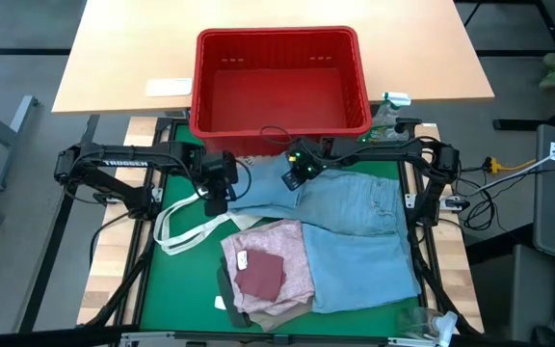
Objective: Fold laundry
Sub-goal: Fold the blue jeans
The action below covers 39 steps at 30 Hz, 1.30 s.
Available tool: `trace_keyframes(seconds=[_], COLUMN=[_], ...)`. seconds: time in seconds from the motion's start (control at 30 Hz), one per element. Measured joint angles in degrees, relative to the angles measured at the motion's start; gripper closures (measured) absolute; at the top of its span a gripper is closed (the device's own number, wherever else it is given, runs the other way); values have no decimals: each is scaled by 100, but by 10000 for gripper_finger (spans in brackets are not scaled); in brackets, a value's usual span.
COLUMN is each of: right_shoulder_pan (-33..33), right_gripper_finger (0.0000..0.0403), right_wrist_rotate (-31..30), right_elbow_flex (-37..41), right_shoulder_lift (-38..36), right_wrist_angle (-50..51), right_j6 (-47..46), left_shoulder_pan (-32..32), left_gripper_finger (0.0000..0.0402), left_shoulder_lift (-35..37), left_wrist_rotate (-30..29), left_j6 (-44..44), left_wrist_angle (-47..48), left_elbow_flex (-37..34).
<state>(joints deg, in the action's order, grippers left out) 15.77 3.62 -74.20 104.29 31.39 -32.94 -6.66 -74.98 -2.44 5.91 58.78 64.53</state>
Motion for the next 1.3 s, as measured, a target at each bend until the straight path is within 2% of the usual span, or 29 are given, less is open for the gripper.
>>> trace_keyframes(seconds=[0.23, 0.4, 0.5, 0.57, 0.67, 0.93, 1.03, 1.3], right_shoulder_pan=[0, 0, -11, -68, -220, -490, -492, -496], right_gripper_finger=[237, 235, 235, 235, 235, 235, 235, 235], right_wrist_rotate=[83, 927, 1169, 1077, 624, 436, 162, 503], right_elbow_flex=[0, 0, 0, 0, 5, 5, 5, 5], right_shoulder_lift=[0, 0, 2, 2, 6, 15, 75, 392], right_wrist_angle=[847, 1169, 1087, 1018, 903, 461, 524, 372], right_j6=[-267, -825, -894, -901, -1129, -1257, -1474, -1636], left_shoulder_pan=[-2, -2, -2, -2, -2, -2, -2, -2], left_gripper_finger=[296, 296, 296, 296, 296, 296, 296, 296], left_shoulder_lift=[0, 0, 0, 0, 0, 0, -1, -2], left_wrist_rotate=[-2, -4, -4, -4, -4, -4, -7, -4], left_j6=[-2, -2, -4, -4, -4, -4, -4, -7], left_wrist_angle=[0, 1, 2, 2, 2, 2, 2, -48], left_elbow_flex=[0, 0, 0, 0, 0, 0, 0, -39])
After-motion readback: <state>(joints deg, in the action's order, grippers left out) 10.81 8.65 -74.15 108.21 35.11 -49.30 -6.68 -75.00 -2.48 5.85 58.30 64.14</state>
